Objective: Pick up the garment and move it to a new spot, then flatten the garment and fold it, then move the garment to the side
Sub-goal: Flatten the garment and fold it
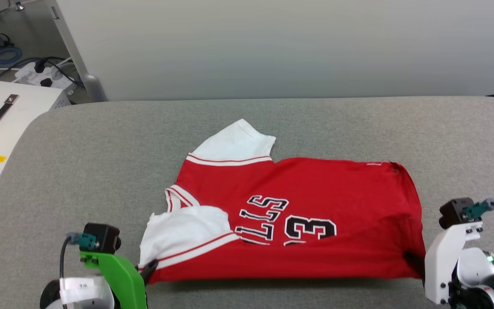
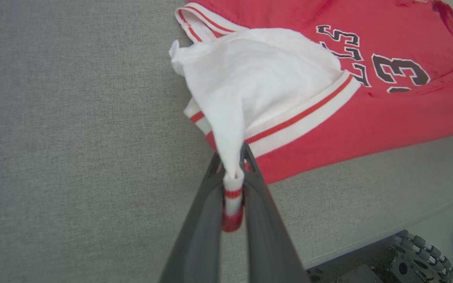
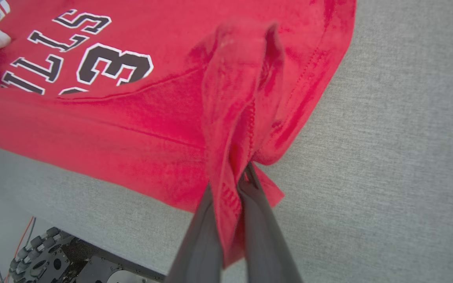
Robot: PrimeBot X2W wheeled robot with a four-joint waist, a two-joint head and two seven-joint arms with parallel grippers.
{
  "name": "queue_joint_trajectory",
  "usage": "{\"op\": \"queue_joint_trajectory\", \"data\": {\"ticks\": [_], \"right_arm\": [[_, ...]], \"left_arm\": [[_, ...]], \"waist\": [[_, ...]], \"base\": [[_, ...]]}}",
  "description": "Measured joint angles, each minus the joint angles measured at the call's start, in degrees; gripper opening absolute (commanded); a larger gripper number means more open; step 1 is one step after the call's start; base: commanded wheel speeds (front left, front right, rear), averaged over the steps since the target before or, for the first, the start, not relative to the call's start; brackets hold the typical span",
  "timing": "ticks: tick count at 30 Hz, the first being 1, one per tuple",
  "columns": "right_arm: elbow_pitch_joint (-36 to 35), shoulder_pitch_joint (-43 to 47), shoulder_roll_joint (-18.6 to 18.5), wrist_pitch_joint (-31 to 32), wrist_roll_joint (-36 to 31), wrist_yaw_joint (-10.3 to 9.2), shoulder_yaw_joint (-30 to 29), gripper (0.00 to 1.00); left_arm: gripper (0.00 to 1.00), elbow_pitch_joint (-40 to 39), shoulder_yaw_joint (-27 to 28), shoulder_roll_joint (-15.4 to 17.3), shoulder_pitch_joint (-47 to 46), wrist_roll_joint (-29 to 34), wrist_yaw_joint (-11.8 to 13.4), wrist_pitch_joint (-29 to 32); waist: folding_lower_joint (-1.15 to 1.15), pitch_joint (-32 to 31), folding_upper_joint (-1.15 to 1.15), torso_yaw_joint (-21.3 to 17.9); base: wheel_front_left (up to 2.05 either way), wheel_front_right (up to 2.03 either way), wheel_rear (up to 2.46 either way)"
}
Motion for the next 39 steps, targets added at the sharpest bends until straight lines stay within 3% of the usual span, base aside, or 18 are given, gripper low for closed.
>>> {"op": "queue_joint_trajectory", "data": {"ticks": [4, 12, 13, 14, 15, 16, 17, 27, 33, 39], "right_arm": [[-2.3, 5.6, 1.3, 0.6, -0.7, 0.00, -2.6, 0.00], [-1.3, 12.2, 5.8, -1.3, -3.4, 0.00, -7.2, 0.00], [-0.7, 12.6, 6.4, -1.9, -3.4, 0.00, -7.5, 0.07], [-0.2, 12.8, 6.9, -2.5, -3.4, 0.00, -7.6, 0.29], [0.4, 13.0, 7.3, -3.7, -3.4, 0.00, -7.8, 1.00], [0.7, 13.2, 7.5, -5.0, -3.5, 0.00, -7.8, 1.00], [0.8, 13.2, 7.5, -5.9, -3.5, 0.00, -7.7, 1.00], [-1.8, 12.9, 8.3, -25.4, -4.8, 0.00, -7.8, 1.00], [-5.4, 10.0, 9.6, -36.2, -10.8, 0.00, -9.8, 1.00], [-10.3, 6.2, 10.4, -41.3, -17.2, 0.00, -10.7, 1.00]], "left_arm": [[0.00, -1.8, 0.2, 0.1, 4.9, -2.0, 2.2, 0.0], [0.00, 3.1, -0.6, -3.4, 7.5, -4.7, 1.5, -0.7], [0.00, 4.2, -0.7, -3.7, 7.5, -4.9, 1.2, -1.1], [0.00, 5.0, -0.8, -4.0, 7.5, -5.2, 1.0, -1.0], [0.37, 6.1, -0.8, -4.3, 7.4, -5.4, 0.6, -1.1], [0.78, 6.9, -0.9, -4.6, 7.2, -5.4, 0.4, -1.3], [1.00, 7.6, -0.9, -4.9, 6.9, -5.4, 0.2, -1.5], [1.00, 9.1, 1.2, -4.9, 3.1, -1.5, 0.9, -8.8], [1.00, 8.0, 4.0, -5.1, -2.0, 2.4, 3.8, -16.7], [1.00, 8.1, 5.1, -5.8, -10.1, 6.9, 5.2, -22.3]], "waist": [[0.00, -1.0, 0.00, 0.7], [0.00, -0.4, 0.00, 1.6], [0.00, -0.3, 0.00, 1.5], [0.00, -0.3, 0.00, 1.4], [0.00, -0.2, 0.00, 1.3], [0.00, -0.2, 0.00, 1.3], [0.00, -0.2, 0.00, 1.2], [0.00, -0.4, 0.00, 0.5], [0.00, 1.7, 0.00, -0.3], [0.00, 5.6, 0.00, -1.3]], "base": [[0.00, 0.00, 0.00], [0.00, 0.00, 0.00], [0.00, 0.00, 0.00], [0.00, 0.00, 0.00], [0.00, 0.00, 0.00], [0.00, 0.00, 0.00], [0.00, 0.00, 0.00], [0.00, 0.00, 0.00], [0.00, 0.00, 0.00], [0.00, 0.00, 0.00]]}}
